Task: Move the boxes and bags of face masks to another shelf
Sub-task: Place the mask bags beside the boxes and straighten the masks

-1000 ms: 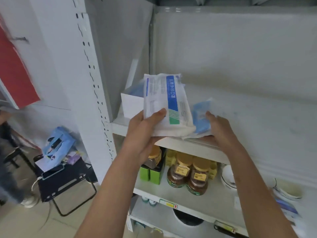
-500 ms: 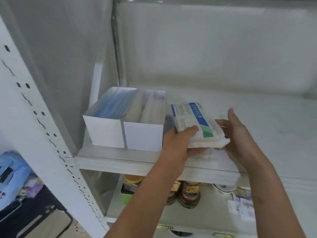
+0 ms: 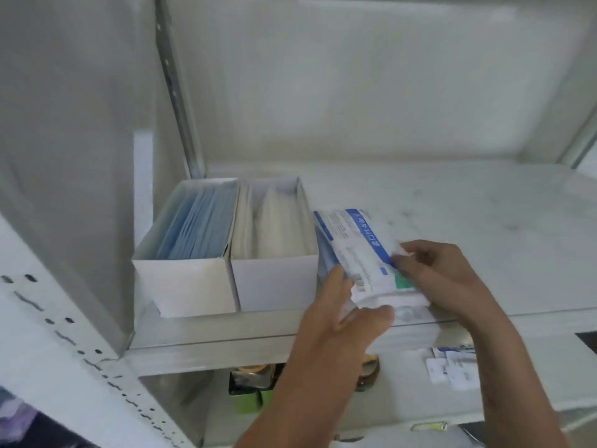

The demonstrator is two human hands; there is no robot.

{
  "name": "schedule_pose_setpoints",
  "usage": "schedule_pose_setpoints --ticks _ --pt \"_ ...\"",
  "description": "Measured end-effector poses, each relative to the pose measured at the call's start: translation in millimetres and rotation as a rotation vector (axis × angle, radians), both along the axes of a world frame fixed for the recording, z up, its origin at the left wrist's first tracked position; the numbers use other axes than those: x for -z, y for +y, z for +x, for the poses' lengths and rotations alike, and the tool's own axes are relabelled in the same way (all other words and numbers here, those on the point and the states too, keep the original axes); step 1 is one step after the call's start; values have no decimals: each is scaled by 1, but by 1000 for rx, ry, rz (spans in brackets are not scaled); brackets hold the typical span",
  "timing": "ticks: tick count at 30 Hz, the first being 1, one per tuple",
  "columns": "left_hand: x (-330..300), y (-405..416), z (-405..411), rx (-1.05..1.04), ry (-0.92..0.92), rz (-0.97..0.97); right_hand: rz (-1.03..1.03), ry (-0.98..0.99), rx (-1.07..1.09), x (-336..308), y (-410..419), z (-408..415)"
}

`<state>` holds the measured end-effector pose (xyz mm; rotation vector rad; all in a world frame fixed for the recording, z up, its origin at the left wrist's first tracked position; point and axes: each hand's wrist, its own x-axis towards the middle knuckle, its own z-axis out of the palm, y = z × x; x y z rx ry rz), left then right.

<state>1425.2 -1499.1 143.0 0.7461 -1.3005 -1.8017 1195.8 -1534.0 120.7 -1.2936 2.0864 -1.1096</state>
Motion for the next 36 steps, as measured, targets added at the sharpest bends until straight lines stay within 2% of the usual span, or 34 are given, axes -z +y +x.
schedule_pose_setpoints --ticks 2,4,8,11,13,15,17,22,25,29,31,32,34,36 --pt "-9 1 30 58 -122 -261 43 187 58 0 5 11" --pt "-19 -6 61 -14 -184 -506 37 239 63 2 12 21" --pt "-33 -41 106 -443 -296 -873 27 92 -102 6 36 34" --pt "-29 -75 126 -753 -583 -1093 -5 104 -332 11 44 40" --pt "-20 -96 132 -759 -810 -1087 -7 239 -380 18 38 40" --pt "-12 -107 133 -727 -1007 -1015 -32 373 -334 23 29 37" --pt "-9 -110 133 -702 -1080 -957 -66 411 -287 24 18 34" --pt "-8 -108 134 -602 -1035 -966 -70 478 -282 23 -3 39" --pt "-13 -107 138 -603 -956 -924 -75 402 -341 7 2 33" --pt "-36 -108 126 -658 -782 -1119 -172 324 -331 -23 -1 31" --pt "-54 -112 104 -521 -743 -1192 -289 272 -307 -32 -14 38" --pt "-62 -115 91 -415 -802 -1190 -358 244 -289 -33 -22 42" --pt "-74 -126 64 -170 -1057 -1147 -431 194 -239 -28 -37 50" --pt "-79 -136 44 29 -1268 -1102 -409 109 -221 -14 -48 55"
